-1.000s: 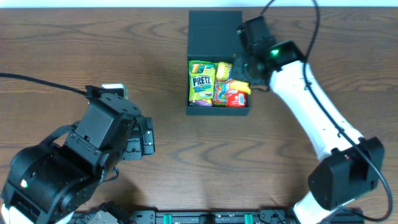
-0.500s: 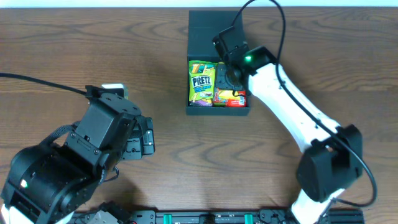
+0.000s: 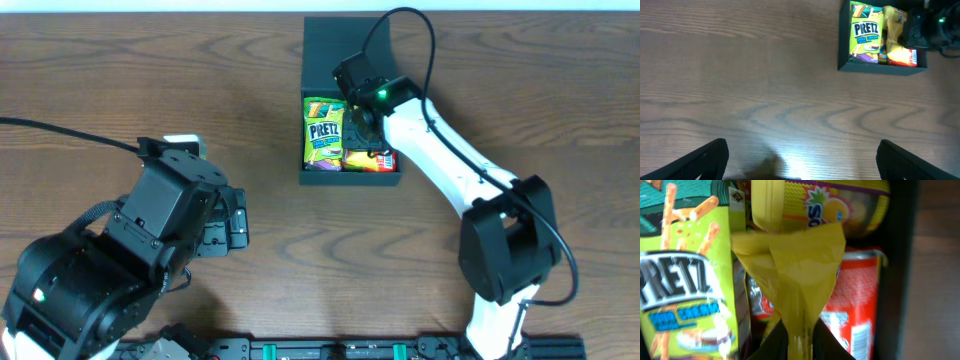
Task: Pack container
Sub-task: 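Carry the candy bag left and lower it into the box, then push the candy bag down between Pretz box and red can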
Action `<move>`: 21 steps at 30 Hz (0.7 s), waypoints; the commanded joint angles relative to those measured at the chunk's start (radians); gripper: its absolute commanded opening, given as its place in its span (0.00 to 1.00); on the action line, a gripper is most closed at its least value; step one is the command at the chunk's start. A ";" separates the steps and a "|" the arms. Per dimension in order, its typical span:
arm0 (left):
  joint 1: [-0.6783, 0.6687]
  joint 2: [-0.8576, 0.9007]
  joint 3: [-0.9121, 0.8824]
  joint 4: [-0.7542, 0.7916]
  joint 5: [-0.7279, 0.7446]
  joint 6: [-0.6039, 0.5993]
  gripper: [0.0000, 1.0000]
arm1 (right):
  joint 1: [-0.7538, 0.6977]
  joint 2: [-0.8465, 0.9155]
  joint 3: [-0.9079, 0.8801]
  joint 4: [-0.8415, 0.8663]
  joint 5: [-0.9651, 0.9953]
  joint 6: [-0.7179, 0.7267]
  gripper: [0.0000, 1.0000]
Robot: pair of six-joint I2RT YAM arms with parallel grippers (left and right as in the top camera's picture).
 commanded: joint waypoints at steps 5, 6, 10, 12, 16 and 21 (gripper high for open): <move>0.001 0.000 0.010 0.000 0.003 0.010 0.95 | 0.020 0.033 -0.010 0.035 0.005 -0.014 0.18; 0.001 0.000 0.010 0.000 0.003 0.010 0.95 | 0.022 0.033 -0.010 0.035 0.003 -0.014 0.18; 0.001 0.000 0.010 0.000 0.003 0.010 0.95 | 0.031 0.033 -0.010 0.034 0.002 -0.021 0.13; 0.001 0.000 0.010 0.000 0.003 0.010 0.95 | 0.037 0.033 -0.010 0.034 0.002 -0.021 0.15; 0.001 0.000 0.010 0.000 0.003 0.010 0.95 | 0.041 0.033 -0.010 0.032 0.003 -0.021 0.26; 0.001 0.000 0.010 0.000 0.003 0.010 0.96 | 0.041 0.026 -0.008 0.031 0.085 -0.039 0.28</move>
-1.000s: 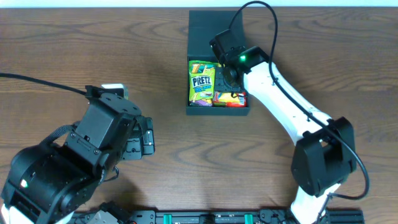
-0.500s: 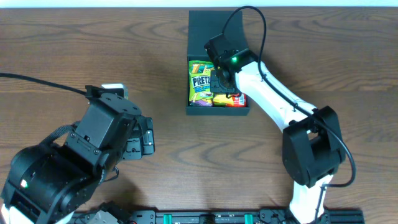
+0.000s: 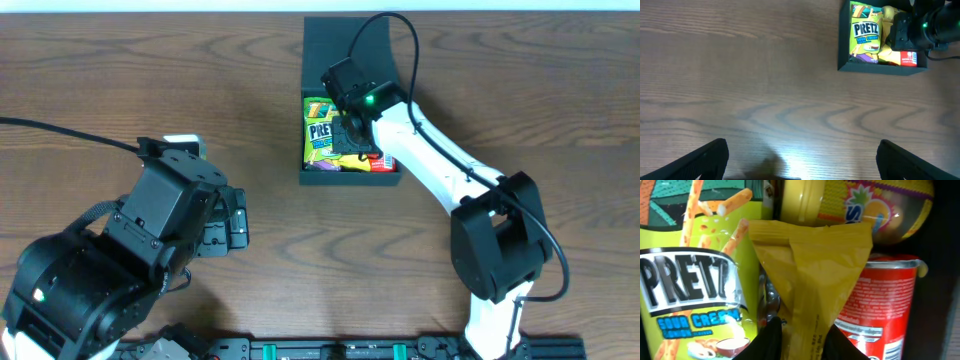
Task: Pack container
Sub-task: 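Push the candy bag down between Pretz box and red can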
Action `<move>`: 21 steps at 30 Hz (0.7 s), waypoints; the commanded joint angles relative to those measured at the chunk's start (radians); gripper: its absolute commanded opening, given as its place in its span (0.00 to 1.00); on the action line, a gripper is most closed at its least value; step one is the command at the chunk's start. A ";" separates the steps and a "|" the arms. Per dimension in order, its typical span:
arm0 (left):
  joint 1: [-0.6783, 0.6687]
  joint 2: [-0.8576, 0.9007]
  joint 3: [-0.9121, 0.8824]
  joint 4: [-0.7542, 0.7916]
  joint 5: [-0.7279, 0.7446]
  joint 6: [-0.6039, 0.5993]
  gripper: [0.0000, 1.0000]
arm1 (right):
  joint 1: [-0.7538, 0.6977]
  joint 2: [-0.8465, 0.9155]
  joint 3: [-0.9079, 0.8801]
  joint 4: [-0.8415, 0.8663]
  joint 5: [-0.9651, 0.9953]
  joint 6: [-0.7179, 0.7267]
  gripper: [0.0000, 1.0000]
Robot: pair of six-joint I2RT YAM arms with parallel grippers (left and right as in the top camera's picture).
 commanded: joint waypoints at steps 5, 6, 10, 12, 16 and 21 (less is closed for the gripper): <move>0.001 0.000 0.010 0.000 0.003 0.010 0.95 | 0.006 -0.038 -0.005 -0.027 0.068 -0.018 0.36; 0.001 0.000 0.010 0.000 0.003 0.010 0.95 | 0.006 -0.052 -0.005 -0.035 0.060 -0.019 0.36; 0.001 0.000 0.010 0.000 0.003 0.010 0.95 | 0.010 -0.104 -0.005 -0.068 0.038 -0.018 0.34; 0.001 0.000 0.010 0.000 0.003 0.010 0.95 | 0.013 -0.126 -0.005 -0.080 0.038 -0.018 0.27; 0.001 0.000 0.010 0.000 0.003 0.010 0.95 | 0.014 -0.137 -0.005 -0.080 0.036 -0.019 0.23; 0.001 0.000 0.010 0.000 0.003 0.010 0.95 | 0.012 -0.137 -0.006 -0.088 0.040 -0.019 0.13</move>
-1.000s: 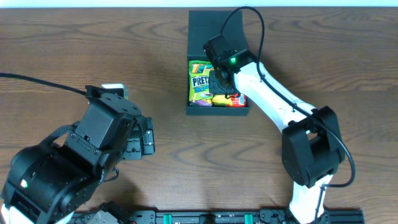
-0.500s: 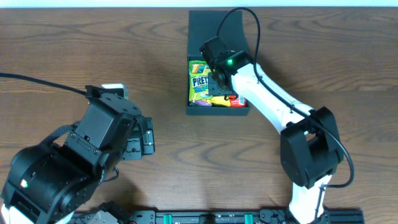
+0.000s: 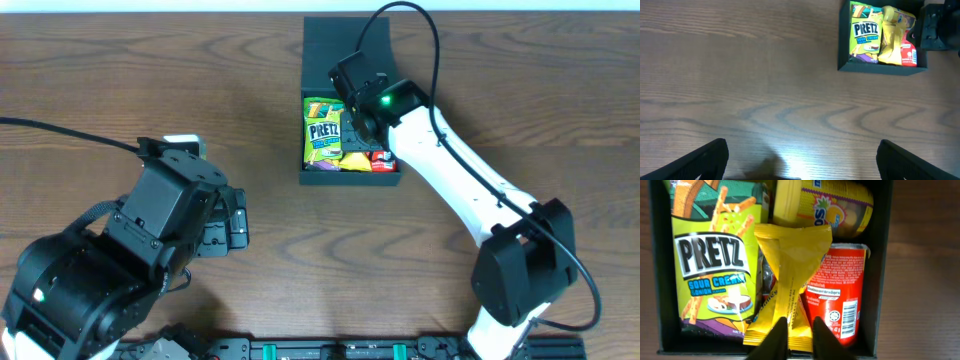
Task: Pack container
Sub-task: 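Push the candy bag down between Pretz box and red can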
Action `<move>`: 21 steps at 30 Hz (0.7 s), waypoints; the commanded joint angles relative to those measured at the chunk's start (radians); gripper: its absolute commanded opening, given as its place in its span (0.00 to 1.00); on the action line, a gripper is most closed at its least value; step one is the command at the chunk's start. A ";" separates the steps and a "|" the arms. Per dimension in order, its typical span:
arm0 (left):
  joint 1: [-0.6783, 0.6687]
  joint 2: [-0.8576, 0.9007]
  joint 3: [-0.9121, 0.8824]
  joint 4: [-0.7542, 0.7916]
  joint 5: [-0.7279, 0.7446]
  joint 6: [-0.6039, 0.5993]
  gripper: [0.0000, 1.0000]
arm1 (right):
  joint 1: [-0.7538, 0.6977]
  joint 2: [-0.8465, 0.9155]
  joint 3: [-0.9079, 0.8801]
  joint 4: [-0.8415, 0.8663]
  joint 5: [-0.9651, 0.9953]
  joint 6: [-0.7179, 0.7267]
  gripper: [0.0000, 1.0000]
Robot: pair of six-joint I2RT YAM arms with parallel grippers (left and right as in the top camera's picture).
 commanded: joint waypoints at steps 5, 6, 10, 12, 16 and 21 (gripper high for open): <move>0.001 0.000 0.010 0.000 0.003 0.010 0.95 | 0.006 0.001 -0.011 -0.002 -0.006 0.000 0.02; 0.001 0.000 0.010 0.000 0.003 0.010 0.95 | 0.006 0.004 -0.015 -0.002 -0.017 0.000 0.02; 0.001 0.000 0.010 0.000 0.003 0.011 0.95 | 0.006 0.012 -0.057 0.025 -0.037 0.001 0.01; 0.001 0.000 0.010 0.000 0.003 0.011 0.95 | 0.006 0.012 -0.092 0.065 -0.064 0.001 0.01; 0.001 0.000 0.010 0.000 0.003 0.010 0.95 | 0.006 0.012 -0.163 0.156 -0.091 0.001 0.02; 0.001 0.000 0.010 0.000 0.003 0.010 0.95 | -0.001 0.012 -0.229 0.252 -0.090 0.000 0.02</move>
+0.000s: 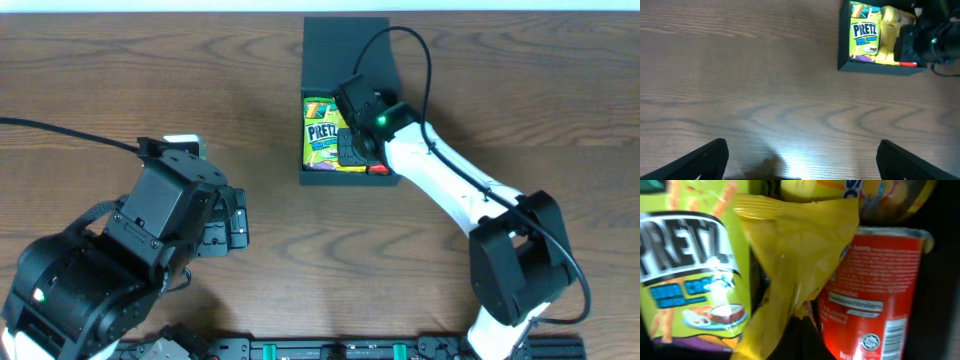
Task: Pack container
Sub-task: 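Push the candy bag down between Pretz box and red can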
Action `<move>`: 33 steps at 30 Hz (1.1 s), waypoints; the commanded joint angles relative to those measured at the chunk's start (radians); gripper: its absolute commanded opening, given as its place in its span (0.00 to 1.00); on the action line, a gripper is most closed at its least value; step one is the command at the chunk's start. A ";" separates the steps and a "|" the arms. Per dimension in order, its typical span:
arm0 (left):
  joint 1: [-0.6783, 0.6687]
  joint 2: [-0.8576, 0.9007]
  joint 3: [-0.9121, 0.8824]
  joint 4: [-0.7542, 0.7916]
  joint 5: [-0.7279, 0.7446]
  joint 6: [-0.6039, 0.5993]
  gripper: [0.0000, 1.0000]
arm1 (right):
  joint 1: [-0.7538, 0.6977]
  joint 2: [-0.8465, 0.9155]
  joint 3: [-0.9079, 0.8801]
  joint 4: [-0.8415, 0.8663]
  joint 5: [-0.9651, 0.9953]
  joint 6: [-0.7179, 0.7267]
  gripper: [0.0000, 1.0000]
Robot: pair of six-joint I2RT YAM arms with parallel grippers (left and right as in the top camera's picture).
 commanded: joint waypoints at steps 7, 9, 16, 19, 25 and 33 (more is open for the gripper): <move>0.001 0.000 0.010 0.000 0.003 0.010 0.95 | -0.007 0.022 -0.025 0.030 -0.011 -0.019 0.02; 0.001 0.000 0.010 0.000 0.003 0.011 0.95 | -0.007 0.021 -0.024 0.023 -0.011 -0.042 0.02; 0.001 0.000 0.010 0.000 0.003 0.010 0.96 | -0.006 -0.064 0.000 -0.093 -0.007 -0.045 0.02; 0.001 0.000 0.010 0.000 0.003 0.010 0.95 | -0.006 -0.089 0.000 -0.151 -0.008 -0.040 0.01; 0.001 0.000 0.010 0.000 0.003 0.010 0.95 | 0.000 -0.087 -0.013 -0.233 -0.014 -0.033 0.02; 0.001 0.000 0.010 0.000 0.003 0.011 0.95 | 0.004 -0.087 -0.032 -0.165 -0.003 -0.034 0.02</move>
